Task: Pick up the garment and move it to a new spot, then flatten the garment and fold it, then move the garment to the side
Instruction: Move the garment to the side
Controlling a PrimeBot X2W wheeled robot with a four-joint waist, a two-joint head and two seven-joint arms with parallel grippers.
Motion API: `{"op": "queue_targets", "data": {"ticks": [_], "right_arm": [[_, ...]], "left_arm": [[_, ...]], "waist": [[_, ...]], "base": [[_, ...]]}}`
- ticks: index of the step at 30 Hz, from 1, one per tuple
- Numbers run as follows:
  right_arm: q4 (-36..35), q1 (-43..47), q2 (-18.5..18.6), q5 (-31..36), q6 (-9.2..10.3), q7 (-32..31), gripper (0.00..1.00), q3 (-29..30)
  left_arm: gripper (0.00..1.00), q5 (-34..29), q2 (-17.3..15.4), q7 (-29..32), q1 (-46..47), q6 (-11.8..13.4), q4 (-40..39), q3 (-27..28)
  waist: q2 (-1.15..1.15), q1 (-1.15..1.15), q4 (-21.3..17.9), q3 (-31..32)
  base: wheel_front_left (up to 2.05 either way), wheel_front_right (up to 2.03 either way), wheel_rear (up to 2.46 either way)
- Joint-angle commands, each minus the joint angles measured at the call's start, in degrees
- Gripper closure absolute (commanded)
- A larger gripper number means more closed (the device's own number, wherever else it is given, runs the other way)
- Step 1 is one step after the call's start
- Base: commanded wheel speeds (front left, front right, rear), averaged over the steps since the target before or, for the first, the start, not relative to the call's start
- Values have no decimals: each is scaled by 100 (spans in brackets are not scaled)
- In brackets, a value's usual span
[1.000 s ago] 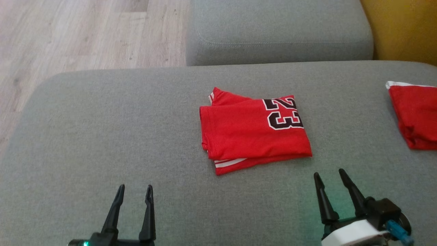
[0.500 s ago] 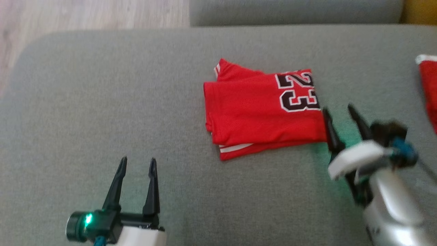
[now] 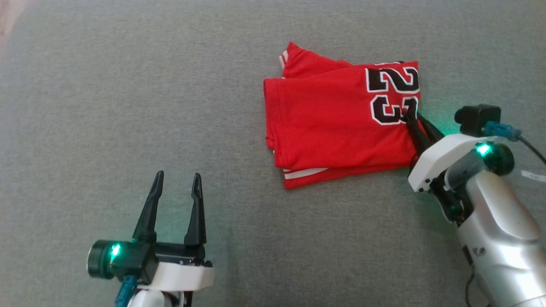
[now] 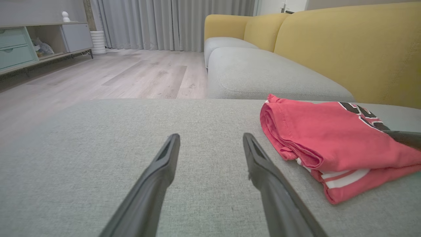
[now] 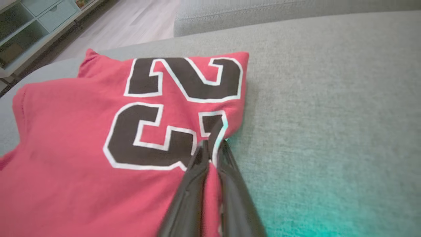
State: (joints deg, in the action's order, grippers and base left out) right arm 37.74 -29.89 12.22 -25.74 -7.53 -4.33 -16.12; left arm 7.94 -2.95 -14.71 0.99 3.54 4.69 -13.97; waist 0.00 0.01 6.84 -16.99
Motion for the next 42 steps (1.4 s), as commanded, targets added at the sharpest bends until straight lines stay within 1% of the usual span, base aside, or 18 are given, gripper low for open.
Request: {"op": "queue_targets", "data": {"ticks": [1, 4, 7, 12, 13, 16, 17, 18, 22, 26, 27, 28, 31, 34, 36, 39, 41, 42], "right_arm": [[-227, -68, 153, -62, 4, 107, 100, -121], [-449, -140, 411, -33, 4, 159, 100, -155], [-782, -224, 783, 49, 4, 97, 100, -88], [-1453, -317, 1599, 262, 4, -140, 100, 359], [-1453, -317, 1599, 262, 4, -140, 100, 359], [-1912, -296, 2015, 405, 4, -359, 100, 764], [-2204, -266, 2264, 497, 4, -523, 100, 1079], [-2204, -266, 2264, 497, 4, -523, 100, 1079], [-2641, -164, 2735, 574, 4, -803, 100, 1734], [-2928, -49, 3144, 638, 4, -1109, 100, 2299], [-2988, -30, 3205, 706, 4, -1149, 73, 2454], [-3056, -16, 3237, 818, 4, -1157, 0, 2597], [-3236, 37, 3088, 1142, 4, -1142, 0, 2919], [-3415, 134, 2661, 1403, 4, -1140, 0, 3011], [-3518, 230, 2286, 1560, 4, -1100, 0, 2944], [-3569, 419, 1702, 1674, 4, -989, 0, 2671], [-3362, 726, 951, 1673, 4, -617, 0, 2158], [-3251, 815, 775, 1638, 4, -485, 0, 2000]], "left_arm": [[0, 10, 7, -29, 189, 32, -199, 153], [0, -26, 7, -29, 240, 23, -238, 181], [0, -92, 7, -29, 325, -4, -297, 246], [0, -234, 7, -29, 572, -82, -376, 407], [0, -234, 7, -29, 572, -82, -376, 407], [0, -339, -9, -29, 752, -154, -409, 537], [0, -410, -34, -29, 871, -220, -415, 576], [0, -410, -34, -29, 871, -220, -415, 576], [0, -518, -64, -29, 1097, -325, -400, 612], [0, -571, -63, -29, 1256, -385, -380, 629], [0, -578, -61, -29, 1283, -396, -375, 627], [0, -583, -59, -29, 1308, -407, -367, 622], [0, -569, -48, -29, 1372, -444, -338, 591], [0, -487, -30, -29, 1358, -422, -301, 592], [0, -428, -20, -29, 1317, -398, -248, 598], [0, -303, -8, -29, 1213, -375, -153, 615], [0, -99, 1, -29, 1039, -399, -13, 648], [0, -51, 3, -29, 992, -412, 1, 651]], "waist": [[0, -1, -133, -62], [0, -1, -348, -171], [0, -1, -621, -352], [0, -1, -1057, -767], [0, -1, -1057, -767], [0, -1, -1276, -1034], [0, -1, -1379, -1195], [0, -1, -1379, -1195], [0, -1, -1487, -1448], [0, -1, -1501, -1581], [0, -1, -1494, -1599], [0, -1, -1483, -1611], [0, -1, -1412, -1569], [0, -1, -1336, -1420], [0, -1, -1277, -1256], [0, -1, -1183, -984], [0, -1, -1006, -552], [0, -1, -958, -451]], "base": [[0, 0, 0], [0, 0, 0], [0, 0, 0], [0, 0, 0], [0, 0, 0], [0, 0, 0], [0, 0, 0], [0, 0, 0], [0, 0, 0], [0, 0, 0], [0, 0, 0], [0, 0, 0], [0, 0, 0], [0, 0, 0], [0, 0, 0], [0, 0, 0], [0, 0, 0], [0, 0, 0]]}}
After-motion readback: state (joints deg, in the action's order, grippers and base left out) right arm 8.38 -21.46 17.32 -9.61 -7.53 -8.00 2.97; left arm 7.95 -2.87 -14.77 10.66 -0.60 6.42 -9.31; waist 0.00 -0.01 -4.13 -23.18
